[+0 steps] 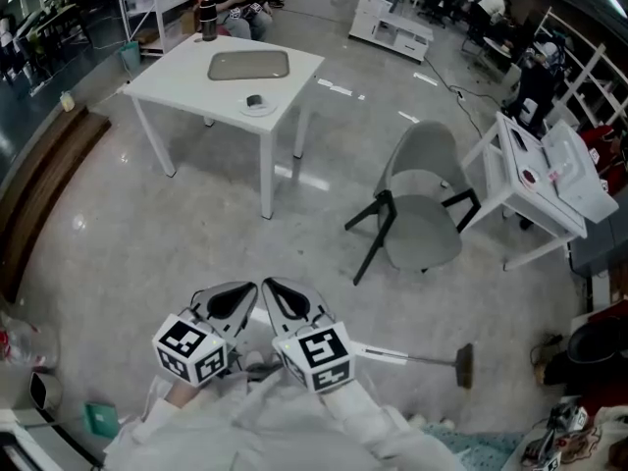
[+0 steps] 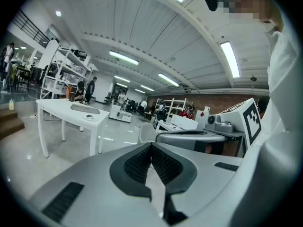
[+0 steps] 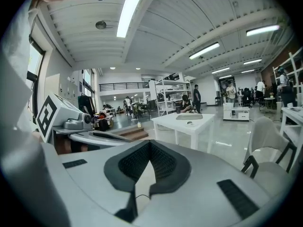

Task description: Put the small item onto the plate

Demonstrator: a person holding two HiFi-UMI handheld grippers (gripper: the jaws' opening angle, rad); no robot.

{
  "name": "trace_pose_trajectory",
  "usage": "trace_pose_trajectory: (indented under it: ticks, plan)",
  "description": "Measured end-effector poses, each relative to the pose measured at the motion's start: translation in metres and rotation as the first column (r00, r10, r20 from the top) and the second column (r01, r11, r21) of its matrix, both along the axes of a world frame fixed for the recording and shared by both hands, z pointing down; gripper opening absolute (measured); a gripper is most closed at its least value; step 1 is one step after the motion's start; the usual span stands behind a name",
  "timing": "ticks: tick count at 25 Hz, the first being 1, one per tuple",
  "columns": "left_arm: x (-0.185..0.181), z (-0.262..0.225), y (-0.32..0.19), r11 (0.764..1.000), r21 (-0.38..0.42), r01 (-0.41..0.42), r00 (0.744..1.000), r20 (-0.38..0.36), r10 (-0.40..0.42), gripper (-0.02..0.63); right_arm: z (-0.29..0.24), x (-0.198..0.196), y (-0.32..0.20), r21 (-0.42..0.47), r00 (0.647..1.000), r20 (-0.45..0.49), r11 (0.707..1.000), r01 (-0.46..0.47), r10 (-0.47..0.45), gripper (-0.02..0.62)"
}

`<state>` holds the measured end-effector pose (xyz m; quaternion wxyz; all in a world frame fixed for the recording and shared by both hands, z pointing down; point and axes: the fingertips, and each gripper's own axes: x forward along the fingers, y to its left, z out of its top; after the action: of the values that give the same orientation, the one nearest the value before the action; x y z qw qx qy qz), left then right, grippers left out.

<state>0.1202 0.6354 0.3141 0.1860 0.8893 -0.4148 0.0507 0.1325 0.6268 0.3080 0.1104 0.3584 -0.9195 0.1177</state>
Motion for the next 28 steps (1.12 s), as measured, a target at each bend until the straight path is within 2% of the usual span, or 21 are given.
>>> trace_pose_trajectory:
  ticks: [3,12,20,28]
  plan:
    - [0.008,0.003,-0.003,1.000,-0.007,-0.015,1.000,-0.008,0.015,0.009,0.003,0.005,-0.005,0.011,1.000,0.018,1.000,0.007,-0.007,0.015]
    - [0.026,0.015,-0.025,1.000,-0.016,0.009,0.998,-0.066,-0.010,0.011,0.028,0.032,-0.024,-0.043,1.000,-0.016,0.999,0.011,-0.012,0.015]
    - [0.028,0.036,-0.036,0.997,-0.075,0.034,0.997,-0.073,-0.040,0.009,0.048,0.037,-0.032,-0.097,0.998,-0.030,0.994,0.057,-0.060,0.015]
    - [0.005,0.033,-0.106,0.998,-0.066,0.019,0.996,-0.083,-0.025,0.011,0.048,0.014,-0.108,-0.076,1.000,-0.023,0.997,0.020,-0.022,0.015]
